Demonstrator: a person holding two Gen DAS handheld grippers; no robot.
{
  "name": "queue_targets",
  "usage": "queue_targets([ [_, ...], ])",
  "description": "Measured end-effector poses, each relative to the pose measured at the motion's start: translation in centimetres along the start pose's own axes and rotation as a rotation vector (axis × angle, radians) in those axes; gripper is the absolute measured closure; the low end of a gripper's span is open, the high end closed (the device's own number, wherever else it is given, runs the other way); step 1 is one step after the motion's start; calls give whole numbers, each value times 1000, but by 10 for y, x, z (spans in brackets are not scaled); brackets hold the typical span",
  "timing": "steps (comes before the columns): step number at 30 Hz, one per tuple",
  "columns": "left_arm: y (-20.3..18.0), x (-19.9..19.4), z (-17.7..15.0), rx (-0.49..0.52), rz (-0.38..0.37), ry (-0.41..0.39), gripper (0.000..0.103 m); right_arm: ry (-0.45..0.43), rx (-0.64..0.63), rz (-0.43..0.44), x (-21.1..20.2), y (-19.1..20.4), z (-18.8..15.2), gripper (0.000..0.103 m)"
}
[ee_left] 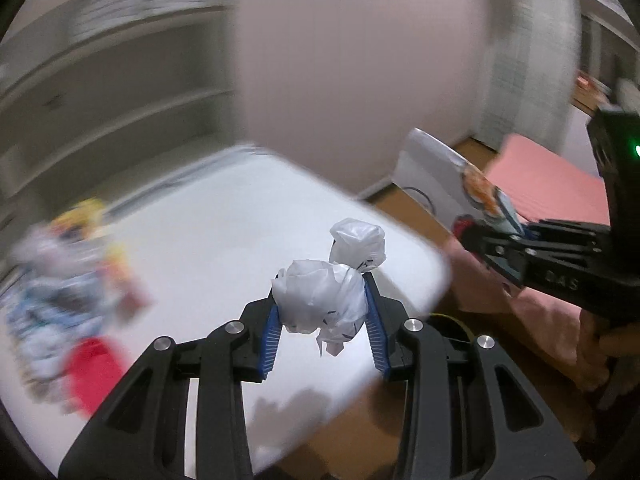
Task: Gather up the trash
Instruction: 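Carry both items over the black bin and open both tools to drop them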
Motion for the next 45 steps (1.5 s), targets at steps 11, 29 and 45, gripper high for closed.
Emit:
queue_targets([
  [11,-189,113,-31,203,-288,110,66,74,327,-226,-7,-182,-101,86],
  [29,-252,300,-162,247,-283,392,66,309,585,-203,114,-292,-251,86],
  [45,-262,319,-167,274,-290,414,44,312,615,-178,136,-312,-255,59],
])
Point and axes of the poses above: each gripper's, at about its wrist camera, not at the fingertips, and x roughly the way its jaws point, y to its left, z to its top, the point moved 9 cm from there along x, roughly the way its jaws point, and after that the axes turned 5 degrees about z, right-handed, at the moved point
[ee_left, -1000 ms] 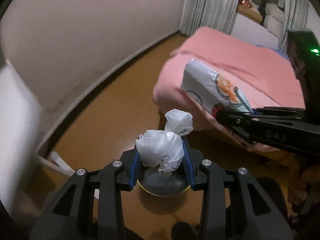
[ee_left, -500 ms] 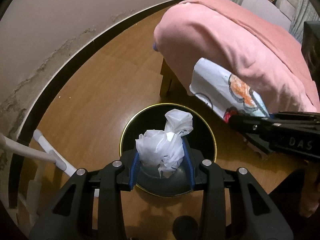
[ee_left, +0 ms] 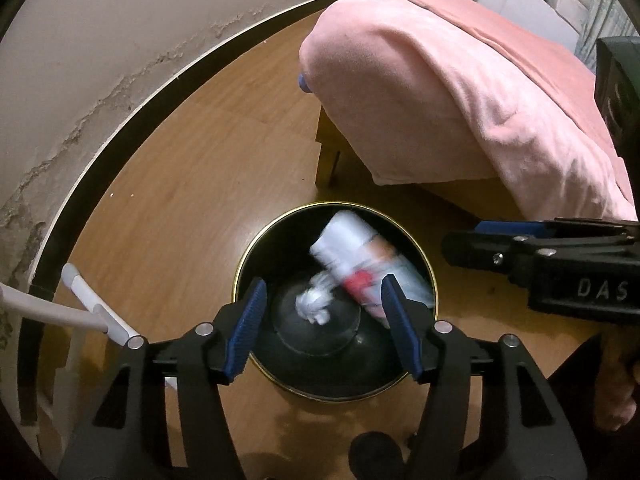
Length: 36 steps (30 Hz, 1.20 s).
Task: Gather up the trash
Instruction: 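Carry both items over the black bin and open both tools to drop them, then grasp the coiled cream snack with the left tool while the right tool grasps the pink box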
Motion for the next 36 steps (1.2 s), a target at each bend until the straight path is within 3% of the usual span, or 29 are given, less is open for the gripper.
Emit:
queue_targets([
  [5,1,-18,0,3,2,-14,37,-32,-15,-12,-20,10,6,57],
  [7,-1,-32,3,0,2,-31,28,-59,-26,-25,-40,14,8,48],
  [11,-11,-76,14,-8,1,-82,18,-136,-49,-58,-89,24,13,42],
  [17,-43,-184,35,33,-49,-186,12,-279,-96,-75,-189,59,19,31],
  [20,-40,-246,36,17,-63,-237,10,-327,-184,-76,-228,102,19,28],
  [23,-10,-302,28,-9,7,-295,10,-347,-263,-45,-245,149,17,27],
  [29,114,-393,-27,-211,216,-358,10,-319,-516,101,-236,296,-4,27],
  [36,279,-482,-162,-544,535,-342,10,-214,-780,283,-194,465,-52,27],
])
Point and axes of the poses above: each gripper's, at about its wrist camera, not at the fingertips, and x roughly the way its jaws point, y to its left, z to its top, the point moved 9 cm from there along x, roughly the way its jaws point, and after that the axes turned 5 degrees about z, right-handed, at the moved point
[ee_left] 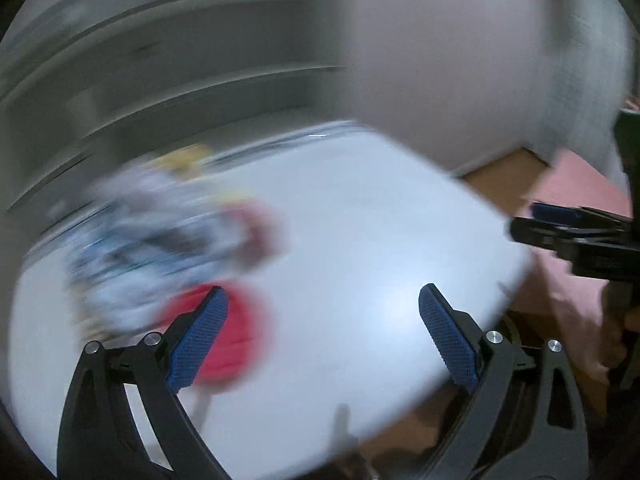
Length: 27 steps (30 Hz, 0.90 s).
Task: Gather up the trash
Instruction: 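Grasp the coiled cream snack with the left tool while the right tool grasps the pink box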
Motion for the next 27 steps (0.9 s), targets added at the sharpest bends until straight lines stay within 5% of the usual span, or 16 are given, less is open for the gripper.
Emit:
queue_targets([
  [5,126,-8,-35,-146,174,36,10,52,-131,124,55,88,24,27],
  [12,212,13,-62,-221,213,83,10,131,-241,156,120,147,34,27],
  [21,222,55,-60,-179,169,128,10,189,-266,133,176,159,43,35],
  [27,216,74,-45,-153,147,125,10,221,-281,153,196,172,46,56],
])
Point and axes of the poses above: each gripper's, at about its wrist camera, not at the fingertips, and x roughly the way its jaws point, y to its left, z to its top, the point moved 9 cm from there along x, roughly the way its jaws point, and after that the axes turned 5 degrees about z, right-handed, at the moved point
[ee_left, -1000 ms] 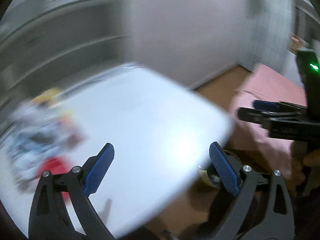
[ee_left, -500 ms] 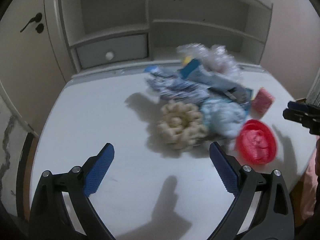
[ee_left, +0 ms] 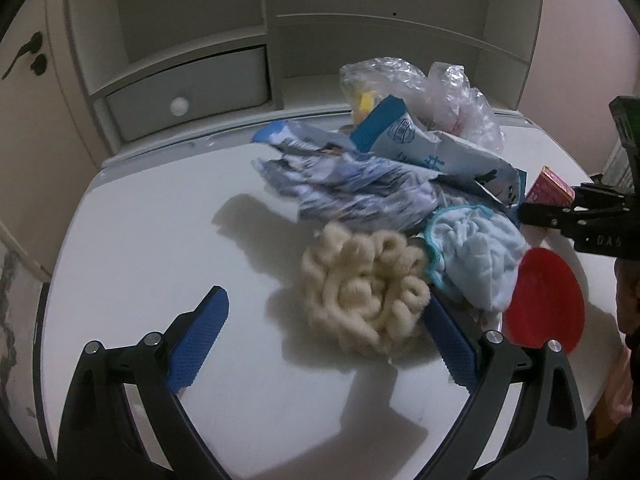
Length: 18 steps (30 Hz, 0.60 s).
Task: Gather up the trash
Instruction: 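Grasp the coiled cream snack with the left tool while the right tool grasps the pink box, then carry both items over the black bin and open both tools to drop them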
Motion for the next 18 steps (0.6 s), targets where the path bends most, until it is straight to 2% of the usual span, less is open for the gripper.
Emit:
queue_targets([
  [2,-2,5,4,4,-6,0,10,-3,-12,1,0,3,2,63],
  [4,-4,5,6,5,-15,-6,11,-2,-18,7,1,6,3,76],
  [5,-5,5,7,4,-24,-13,11,-2,-22,8,0,7,3,77],
  [6,-6,4,7,2,-30,-17,20,-4,-23,5,-1,7,3,79],
  [7,-7,2,6,3,-41,-15,41,-7,-25,4,-3,8,3,82],
  [8,-9,1,5,2,-56,-6,52,-8,-25,4,-4,8,2,83],
  [10,-6,-4,3,-6,-46,-6,65,-12,-19,6,-8,8,2,85],
  [14,3,-17,-1,-13,-12,-10,73,-32,-10,5,-23,9,0,86],
  [18,17,-39,-5,-30,17,-24,74,-65,1,0,-46,8,-3,86],
])
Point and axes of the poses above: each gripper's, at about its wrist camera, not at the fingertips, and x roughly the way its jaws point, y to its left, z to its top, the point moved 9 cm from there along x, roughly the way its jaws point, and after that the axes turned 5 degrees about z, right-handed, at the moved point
